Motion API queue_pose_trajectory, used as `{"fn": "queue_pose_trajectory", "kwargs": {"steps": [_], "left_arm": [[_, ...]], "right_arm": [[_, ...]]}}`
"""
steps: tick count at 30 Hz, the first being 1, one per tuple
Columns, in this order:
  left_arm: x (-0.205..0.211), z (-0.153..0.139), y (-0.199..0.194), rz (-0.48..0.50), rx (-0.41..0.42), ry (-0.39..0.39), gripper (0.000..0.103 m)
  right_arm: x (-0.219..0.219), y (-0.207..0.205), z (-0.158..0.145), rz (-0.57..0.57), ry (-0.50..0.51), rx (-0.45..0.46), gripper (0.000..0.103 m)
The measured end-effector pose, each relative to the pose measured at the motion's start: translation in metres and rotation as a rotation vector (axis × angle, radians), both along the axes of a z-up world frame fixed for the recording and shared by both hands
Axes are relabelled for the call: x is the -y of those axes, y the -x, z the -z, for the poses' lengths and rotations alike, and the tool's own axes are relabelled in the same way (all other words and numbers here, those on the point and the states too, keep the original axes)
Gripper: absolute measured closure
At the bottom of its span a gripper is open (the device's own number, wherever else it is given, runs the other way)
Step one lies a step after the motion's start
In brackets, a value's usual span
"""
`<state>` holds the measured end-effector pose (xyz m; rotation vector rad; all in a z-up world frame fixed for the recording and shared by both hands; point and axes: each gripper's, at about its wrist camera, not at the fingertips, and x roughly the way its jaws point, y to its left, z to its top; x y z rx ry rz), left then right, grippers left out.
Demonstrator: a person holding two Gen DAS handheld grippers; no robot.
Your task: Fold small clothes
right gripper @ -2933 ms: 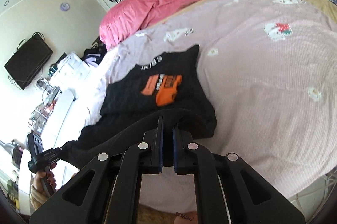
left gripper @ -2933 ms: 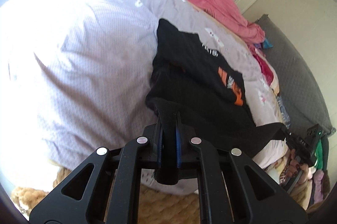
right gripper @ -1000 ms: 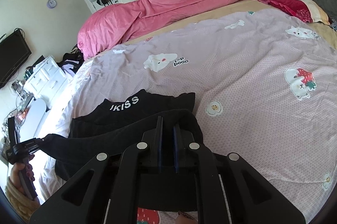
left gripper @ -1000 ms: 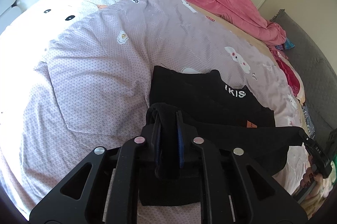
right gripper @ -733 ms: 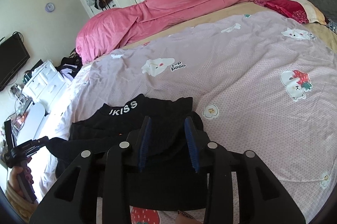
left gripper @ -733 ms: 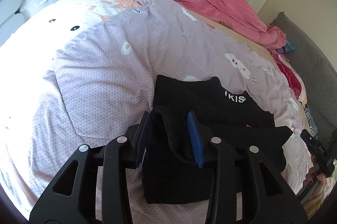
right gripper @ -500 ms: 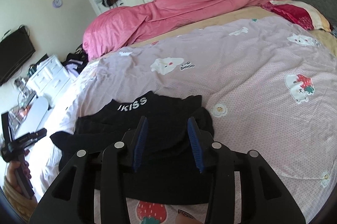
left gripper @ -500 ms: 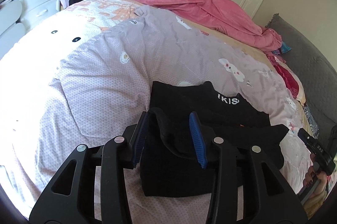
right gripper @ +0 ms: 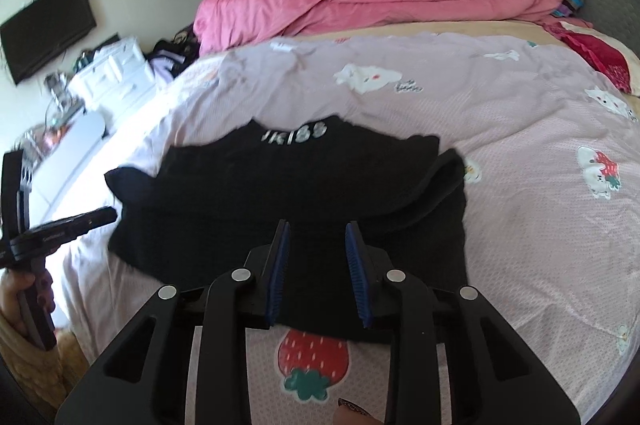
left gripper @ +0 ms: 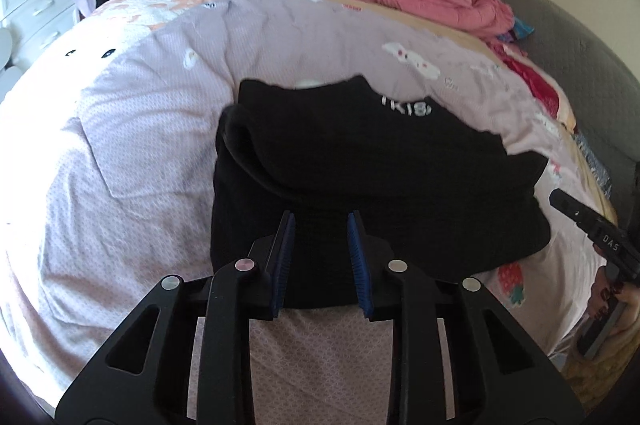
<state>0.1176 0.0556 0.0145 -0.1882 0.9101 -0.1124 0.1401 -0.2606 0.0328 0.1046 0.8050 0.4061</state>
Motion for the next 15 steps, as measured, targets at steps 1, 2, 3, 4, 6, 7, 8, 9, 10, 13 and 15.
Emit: {"fn": "queue_pose_trajectory", "kwargs": {"steps": [1,2,3,4,6,7,8,9,10,13,15], "left_arm": [[0.002,0.004,0.000,-0.001,-0.007,-0.012,0.083],[0.003,0.009,-0.001,-0.001,-0.012,-0.025,0.083],[0.004,0.012,-0.002,-0.004,-0.017,-0.035,0.083],[0.005,0.014,-0.004,-0.006,-0.021,-0.044,0.083],[0.006,0.019,-0.007,-0.011,-0.027,-0.065,0.083],[0.006,0.021,-0.008,-0.012,-0.028,-0.074,0.083],[0.007,0.022,-0.009,-0.012,-0.027,-0.082,0.083],[0.007,0.023,-0.011,-0.011,-0.026,-0.090,0.083],[0.007,0.024,-0.013,-0.009,-0.025,-0.096,0.083],[0.010,0.026,-0.021,-0.003,-0.023,-0.116,0.083],[0.010,0.026,-0.027,-0.002,-0.022,-0.123,0.083]], "right_arm": [[-0.003,0.002,0.003,-0.007,0.008,-0.005,0.076],[-0.007,0.002,0.007,-0.015,0.017,-0.009,0.076],[-0.009,0.003,0.010,-0.018,0.024,-0.013,0.076],[-0.013,0.003,0.014,-0.024,0.040,-0.023,0.076],[-0.018,0.003,0.021,-0.029,0.068,-0.032,0.076],[-0.021,0.002,0.026,-0.029,0.089,-0.038,0.076],[-0.023,0.001,0.030,-0.027,0.109,-0.041,0.076],[-0.025,-0.001,0.034,-0.025,0.136,-0.044,0.076],[-0.027,-0.003,0.038,-0.023,0.150,-0.045,0.076],[-0.031,-0.011,0.049,-0.020,0.200,-0.046,0.076],[-0.033,-0.016,0.053,-0.019,0.222,-0.045,0.076]]}}
